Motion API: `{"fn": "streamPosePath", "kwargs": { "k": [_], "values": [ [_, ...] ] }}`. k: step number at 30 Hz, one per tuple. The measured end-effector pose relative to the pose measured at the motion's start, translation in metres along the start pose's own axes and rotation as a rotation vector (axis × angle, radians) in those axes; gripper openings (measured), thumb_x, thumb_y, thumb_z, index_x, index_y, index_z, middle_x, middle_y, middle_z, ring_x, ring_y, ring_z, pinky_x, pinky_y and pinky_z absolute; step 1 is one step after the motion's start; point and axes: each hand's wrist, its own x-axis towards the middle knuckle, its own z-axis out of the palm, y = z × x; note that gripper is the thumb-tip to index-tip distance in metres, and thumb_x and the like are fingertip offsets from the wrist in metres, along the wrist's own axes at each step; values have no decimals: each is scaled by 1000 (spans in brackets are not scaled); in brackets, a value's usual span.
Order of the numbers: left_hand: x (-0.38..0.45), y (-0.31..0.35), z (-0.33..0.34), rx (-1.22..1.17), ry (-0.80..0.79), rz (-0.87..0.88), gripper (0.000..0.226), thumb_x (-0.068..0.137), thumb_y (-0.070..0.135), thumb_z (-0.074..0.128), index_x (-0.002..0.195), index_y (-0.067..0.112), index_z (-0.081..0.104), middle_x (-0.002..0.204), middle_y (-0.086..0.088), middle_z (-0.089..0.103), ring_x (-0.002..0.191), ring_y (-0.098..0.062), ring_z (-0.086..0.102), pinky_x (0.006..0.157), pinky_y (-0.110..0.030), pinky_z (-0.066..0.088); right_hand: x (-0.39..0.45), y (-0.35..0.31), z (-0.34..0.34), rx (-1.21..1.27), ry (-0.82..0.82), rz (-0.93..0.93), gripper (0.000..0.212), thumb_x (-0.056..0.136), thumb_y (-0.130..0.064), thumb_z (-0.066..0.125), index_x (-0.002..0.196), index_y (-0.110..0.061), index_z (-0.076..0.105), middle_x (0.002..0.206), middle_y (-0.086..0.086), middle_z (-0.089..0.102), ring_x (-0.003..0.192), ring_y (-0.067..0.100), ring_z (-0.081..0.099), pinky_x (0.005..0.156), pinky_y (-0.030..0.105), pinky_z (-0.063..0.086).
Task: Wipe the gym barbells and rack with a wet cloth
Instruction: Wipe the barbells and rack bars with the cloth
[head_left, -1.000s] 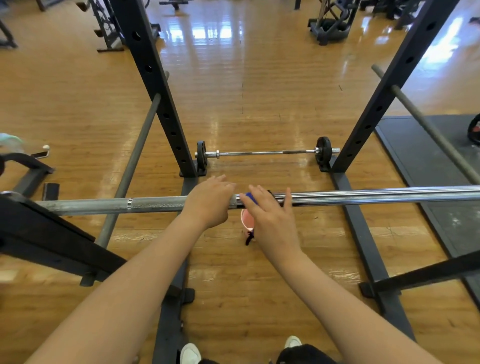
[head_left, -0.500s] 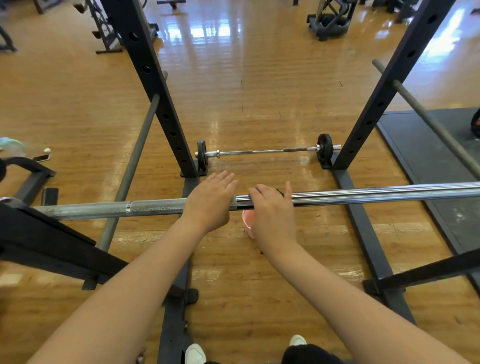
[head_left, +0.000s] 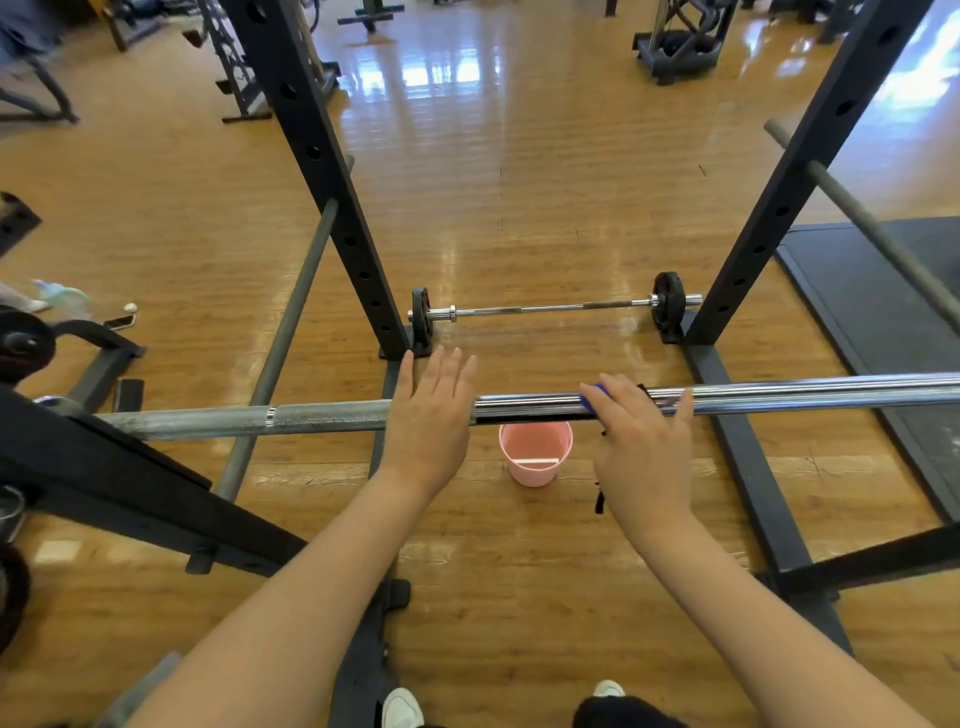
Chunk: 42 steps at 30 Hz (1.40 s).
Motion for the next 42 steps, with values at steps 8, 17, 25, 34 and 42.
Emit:
{"fn": "streamPosePath", "kwargs": {
  "k": [8,17,25,34,42],
  "values": [
    [13,13,-9,51,42,17,65,65,-4,76,127,-4,54,126,-20,59,121,-36,53,103,-57,22,7,4,-4,32,20,-137,50,77,-14,27,98,-8,73,105,10,70,97,23,68,92,69,32],
    [29,12,-28,-88,-391,-16,79,88,1,54,151,27,12,156,-7,20,139,-25,31,103,-35,40,-4,33,-12,69,88,-181,33,75,-3,53,101,-8,73,111,13,68,105,28,65,95,68,24],
    [37,8,-29,-152,-511,-15,79,84,1,56,149,30,20,156,-2,24,136,-16,36,94,-33,49,16,-37,12,173,-228,-419,58,63,5,76,119,-4,63,126,17,60,117,30,57,104,54,27],
    [28,6,-28,-157,-346,33,76,89,11,52,152,20,11,157,5,16,144,-8,16,104,-29,37,0,31,-4,73,65,-138,39,82,-21,42,107,-10,71,117,9,66,109,24,63,99,64,18],
    [26,2,-11,-150,-252,43,66,88,17,58,148,21,28,153,6,29,144,-10,16,114,-31,23,17,-54,17,133,-168,-403,42,69,-5,75,110,-4,66,113,14,66,107,28,62,103,47,38]
  ]
}}
